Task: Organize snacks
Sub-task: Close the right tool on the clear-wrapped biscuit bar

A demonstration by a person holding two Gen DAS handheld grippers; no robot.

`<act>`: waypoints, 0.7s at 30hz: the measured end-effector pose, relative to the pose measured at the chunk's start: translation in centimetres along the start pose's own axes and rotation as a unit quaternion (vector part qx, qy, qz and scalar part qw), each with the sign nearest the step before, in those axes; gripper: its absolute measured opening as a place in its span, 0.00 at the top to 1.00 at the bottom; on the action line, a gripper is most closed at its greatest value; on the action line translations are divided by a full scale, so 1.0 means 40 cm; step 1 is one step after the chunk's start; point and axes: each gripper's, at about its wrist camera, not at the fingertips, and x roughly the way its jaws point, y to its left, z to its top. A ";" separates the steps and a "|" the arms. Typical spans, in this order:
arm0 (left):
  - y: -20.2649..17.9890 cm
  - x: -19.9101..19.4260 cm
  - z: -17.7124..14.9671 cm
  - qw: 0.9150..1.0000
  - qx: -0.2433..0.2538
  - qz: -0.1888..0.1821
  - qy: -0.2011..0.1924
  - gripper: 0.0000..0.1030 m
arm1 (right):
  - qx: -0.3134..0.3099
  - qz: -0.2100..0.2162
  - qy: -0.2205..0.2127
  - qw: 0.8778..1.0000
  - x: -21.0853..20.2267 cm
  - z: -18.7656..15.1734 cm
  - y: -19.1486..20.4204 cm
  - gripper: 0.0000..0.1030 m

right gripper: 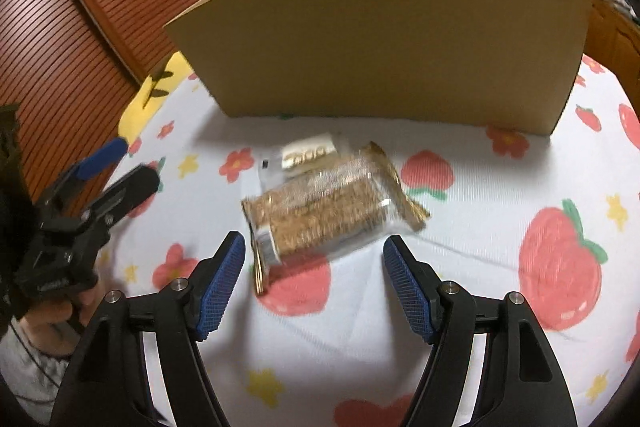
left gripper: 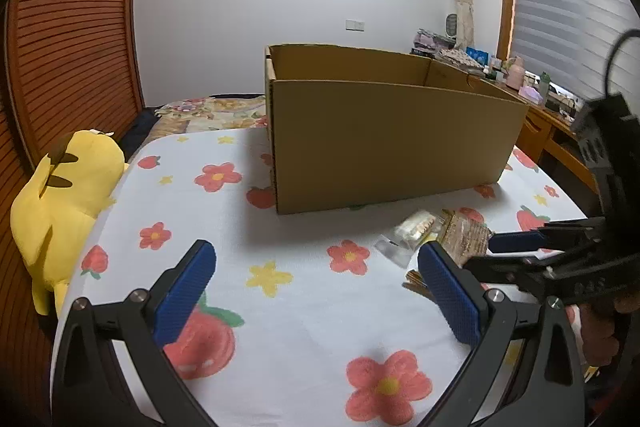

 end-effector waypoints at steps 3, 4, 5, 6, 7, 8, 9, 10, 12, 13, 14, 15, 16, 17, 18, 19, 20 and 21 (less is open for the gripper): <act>0.009 -0.002 0.000 1.000 -0.009 -0.002 -0.001 0.01 | 0.002 -0.009 -0.001 1.000 0.019 0.028 0.007 0.28; 0.011 -0.002 -0.001 1.000 -0.011 -0.003 0.000 0.01 | 0.002 -0.015 -0.003 1.000 0.026 0.035 0.009 0.28; 0.012 -0.002 -0.001 1.000 -0.013 -0.003 0.000 0.01 | 0.004 -0.021 -0.004 1.000 0.034 0.042 0.009 0.28; 0.011 -0.002 -0.002 1.000 -0.013 -0.004 0.001 0.01 | 0.007 -0.022 -0.003 1.000 0.041 0.048 0.008 0.28; 0.010 -0.001 -0.004 1.000 -0.012 -0.004 0.001 0.01 | 0.009 -0.023 -0.003 1.000 0.046 0.051 0.008 0.28; 0.008 0.000 -0.005 1.000 -0.012 -0.004 0.002 0.01 | 0.009 -0.028 -0.004 1.000 0.053 0.054 0.009 0.28; 0.008 0.000 -0.006 1.000 -0.011 -0.005 0.003 0.01 | 0.007 -0.033 -0.004 0.999 0.056 0.056 0.009 0.28; 0.005 0.002 -0.007 1.000 -0.010 -0.005 0.004 0.01 | 0.004 -0.042 -0.004 0.999 0.063 0.058 0.010 0.28; 0.001 0.004 -0.008 1.000 -0.009 -0.006 0.005 0.01 | -0.002 -0.050 -0.006 0.999 0.068 0.063 0.014 0.28; -0.001 0.005 -0.008 1.000 -0.007 -0.006 0.006 0.01 | -0.005 -0.055 -0.005 0.998 0.074 0.067 0.019 0.28; -0.003 0.006 -0.008 1.000 -0.006 -0.007 0.006 0.01 | -0.010 -0.062 -0.004 0.998 0.075 0.067 0.017 0.28; -0.006 0.006 -0.008 1.000 -0.004 -0.007 0.006 0.01 | -0.016 -0.068 -0.003 0.998 0.078 0.066 0.019 0.28; -0.008 0.007 -0.007 1.000 -0.002 -0.007 0.007 0.01 | -0.022 -0.074 0.002 0.997 0.083 0.062 0.020 0.28; -0.010 0.008 -0.007 1.000 0.000 -0.007 0.007 0.01 | -0.028 -0.076 0.002 0.997 0.083 0.057 0.019 0.29; -0.012 0.009 -0.006 1.000 0.001 -0.007 0.008 0.01 | -0.040 -0.079 0.000 0.996 0.081 0.051 0.021 0.31; -0.015 0.012 -0.005 1.000 0.002 -0.008 0.011 0.01 | -0.046 -0.084 0.001 0.995 0.077 0.047 0.021 0.34; -0.018 0.014 -0.005 1.000 0.003 -0.008 0.013 0.01 | -0.052 -0.094 0.001 0.994 0.073 0.042 0.020 0.41; -0.021 0.017 -0.003 1.000 0.005 -0.010 0.015 0.01 | -0.057 -0.098 0.001 0.994 0.068 0.038 0.018 0.44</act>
